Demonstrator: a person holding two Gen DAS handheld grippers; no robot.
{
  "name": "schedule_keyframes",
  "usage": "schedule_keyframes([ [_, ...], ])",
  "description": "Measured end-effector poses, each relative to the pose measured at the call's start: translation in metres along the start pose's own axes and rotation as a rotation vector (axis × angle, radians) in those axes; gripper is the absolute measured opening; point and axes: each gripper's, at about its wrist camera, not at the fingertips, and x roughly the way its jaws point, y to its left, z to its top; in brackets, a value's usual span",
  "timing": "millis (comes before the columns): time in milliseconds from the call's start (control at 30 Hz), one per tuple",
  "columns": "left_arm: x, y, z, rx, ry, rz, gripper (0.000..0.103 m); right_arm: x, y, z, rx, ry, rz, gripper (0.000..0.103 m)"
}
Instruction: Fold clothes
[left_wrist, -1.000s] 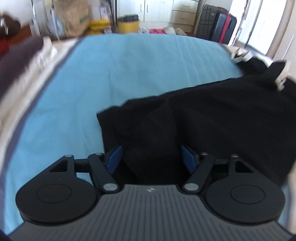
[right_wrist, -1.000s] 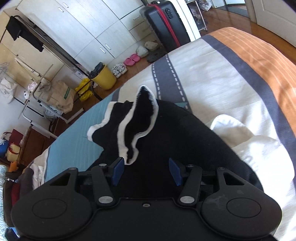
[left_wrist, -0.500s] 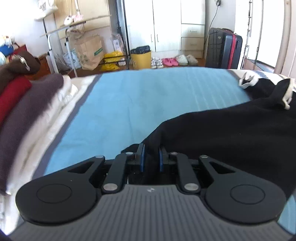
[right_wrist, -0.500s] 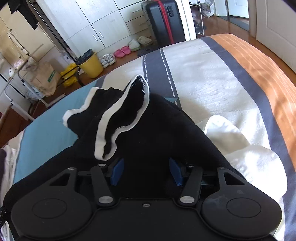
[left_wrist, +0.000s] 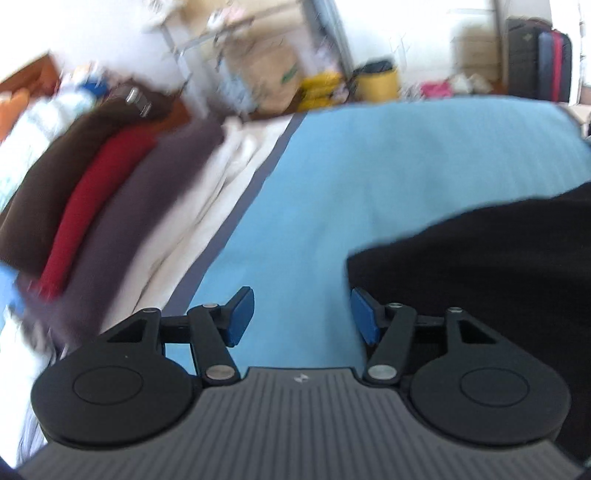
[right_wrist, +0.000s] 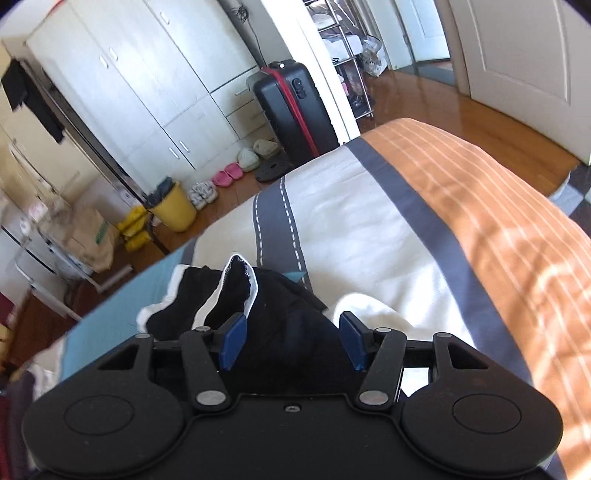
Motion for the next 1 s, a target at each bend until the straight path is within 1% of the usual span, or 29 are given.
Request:
schedule_keyframes([
  [33, -0.006, 0.006, -0.003, -0.049, 0.03, -0.061, 0.058, -0.007, -0.007, -0.002, 0.023, 0.012, 0.018, 0.062],
  [100, -0.019, 0.019, -0.01, -0.185, 0.083, -0.248, 0.058, -0.018, -0.023, -0.013, 0.114, 0.041, 0.05, 0.062],
  [133, -0.023, 0.024, -0.016, -0.256, 0.113, -0.337, 0.063, -0.023, -0.032, -0.019, 0.161, 0.056, 0.066, 0.062],
  [167, -0.024, 0.025, -0.024, -0.333, 0.15, -0.418, 0.071, -0.027, -0.042, -0.029, 0.232, 0.069, 0.075, 0.062],
  [200, -0.025, 0.024, -0.032, -0.398, 0.186, -0.482, 0.071, -0.03, -0.052, -0.04, 0.302, 0.084, 0.085, 0.062],
  [267, -0.027, 0.014, -0.048, -0.47, 0.25, -0.531, 0.071, -0.028, -0.068, -0.062, 0.415, 0.152, 0.124, 0.062],
  [300, -0.032, 0.006, -0.055, -0.469, 0.253, -0.523, 0.071, -0.021, -0.072, -0.073, 0.459, 0.2, 0.151, 0.062],
  [367, -0.049, -0.01, -0.063, -0.436, 0.207, -0.472, 0.071, -0.007, -0.079, -0.089, 0.575, 0.294, 0.205, 0.062],
  [400, -0.057, -0.017, -0.067, -0.417, 0.183, -0.448, 0.071, -0.001, -0.081, -0.095, 0.644, 0.326, 0.243, 0.062],
  [433, -0.064, -0.024, -0.069, -0.398, 0.165, -0.439, 0.071, 0.003, -0.084, -0.099, 0.705, 0.336, 0.273, 0.062],
  [467, -0.068, -0.029, -0.07, -0.389, 0.161, -0.451, 0.071, 0.006, -0.085, -0.101, 0.744, 0.325, 0.28, 0.062],
  [533, -0.074, -0.037, -0.074, -0.382, 0.166, -0.478, 0.071, 0.003, -0.08, -0.097, 0.707, 0.266, 0.207, 0.062],
  [600, -0.074, -0.037, -0.08, -0.429, 0.239, -0.523, 0.072, 0.004, -0.071, -0.087, 0.598, 0.221, 0.101, 0.062],
  [667, -0.066, -0.037, -0.086, -0.476, 0.359, -0.567, 0.072, 0.014, -0.063, -0.078, 0.549, 0.225, 0.075, 0.062],
  [700, -0.064, -0.037, -0.089, -0.496, 0.398, -0.594, 0.072, 0.022, -0.063, -0.074, 0.553, 0.245, 0.094, 0.062],
  [733, -0.063, -0.035, -0.093, -0.519, 0.405, -0.61, 0.073, 0.028, -0.065, -0.072, 0.563, 0.265, 0.123, 0.062],
  [767, -0.062, -0.033, -0.095, -0.541, 0.406, -0.621, 0.073, 0.033, -0.067, -0.07, 0.577, 0.264, 0.141, 0.062],
  [800, -0.06, -0.031, -0.096, -0.565, 0.393, -0.621, 0.073, 0.036, -0.07, -0.068, 0.587, 0.248, 0.134, 0.062],
  [867, -0.055, -0.023, -0.097, -0.633, 0.367, -0.625, 0.073, 0.045, -0.076, -0.066, 0.597, 0.23, 0.075, 0.062],
  [933, -0.048, -0.016, -0.099, -0.687, 0.328, -0.621, 0.073, 0.054, -0.08, -0.065, 0.625, 0.219, 0.08, 0.063],
  [1000, -0.04, -0.016, -0.099, -0.686, 0.272, -0.591, 0.073, 0.061, -0.078, -0.061, 0.615, 0.199, 0.079, 0.064],
])
